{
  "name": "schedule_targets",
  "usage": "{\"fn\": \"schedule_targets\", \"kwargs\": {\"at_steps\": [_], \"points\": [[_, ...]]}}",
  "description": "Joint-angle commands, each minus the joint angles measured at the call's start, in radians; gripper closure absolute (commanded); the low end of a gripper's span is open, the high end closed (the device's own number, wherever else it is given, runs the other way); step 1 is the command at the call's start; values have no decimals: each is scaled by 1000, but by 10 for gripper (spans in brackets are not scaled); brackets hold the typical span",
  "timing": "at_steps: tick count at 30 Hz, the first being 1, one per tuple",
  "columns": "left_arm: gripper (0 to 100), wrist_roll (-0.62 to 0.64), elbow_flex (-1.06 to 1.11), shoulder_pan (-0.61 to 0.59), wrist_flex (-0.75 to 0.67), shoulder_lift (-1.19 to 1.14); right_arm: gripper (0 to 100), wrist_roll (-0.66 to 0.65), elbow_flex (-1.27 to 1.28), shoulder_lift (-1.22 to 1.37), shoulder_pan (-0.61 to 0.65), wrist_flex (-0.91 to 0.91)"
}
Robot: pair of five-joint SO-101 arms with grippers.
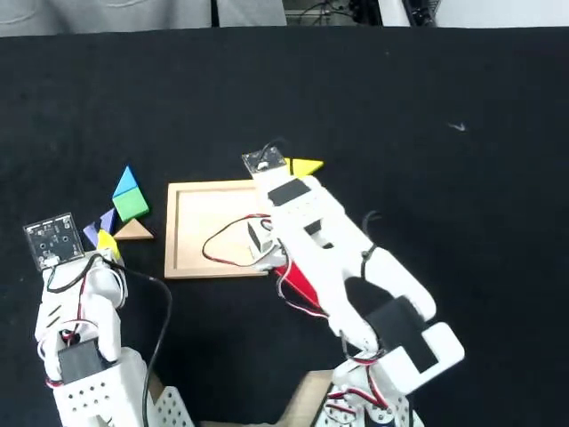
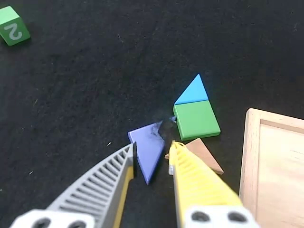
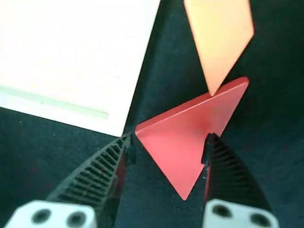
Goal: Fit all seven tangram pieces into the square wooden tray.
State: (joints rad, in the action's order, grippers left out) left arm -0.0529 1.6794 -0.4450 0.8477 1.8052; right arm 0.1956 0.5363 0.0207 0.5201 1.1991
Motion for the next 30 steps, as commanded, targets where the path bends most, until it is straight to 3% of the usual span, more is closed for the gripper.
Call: {"fn": "schedule_targets", "kwargs": {"at_steps": [1,13,20,30], "points": [[866,9,1,2,-8,9,761,26,-48,-2,20,-9],[866,9,1,2,-8,9,760,20,-41,8,18,-8],[866,9,1,2,-8,9,760,25,-82,150,14,-11],[866,9,1,2,-8,9,760,17,-113,216,-83,-3]]}}
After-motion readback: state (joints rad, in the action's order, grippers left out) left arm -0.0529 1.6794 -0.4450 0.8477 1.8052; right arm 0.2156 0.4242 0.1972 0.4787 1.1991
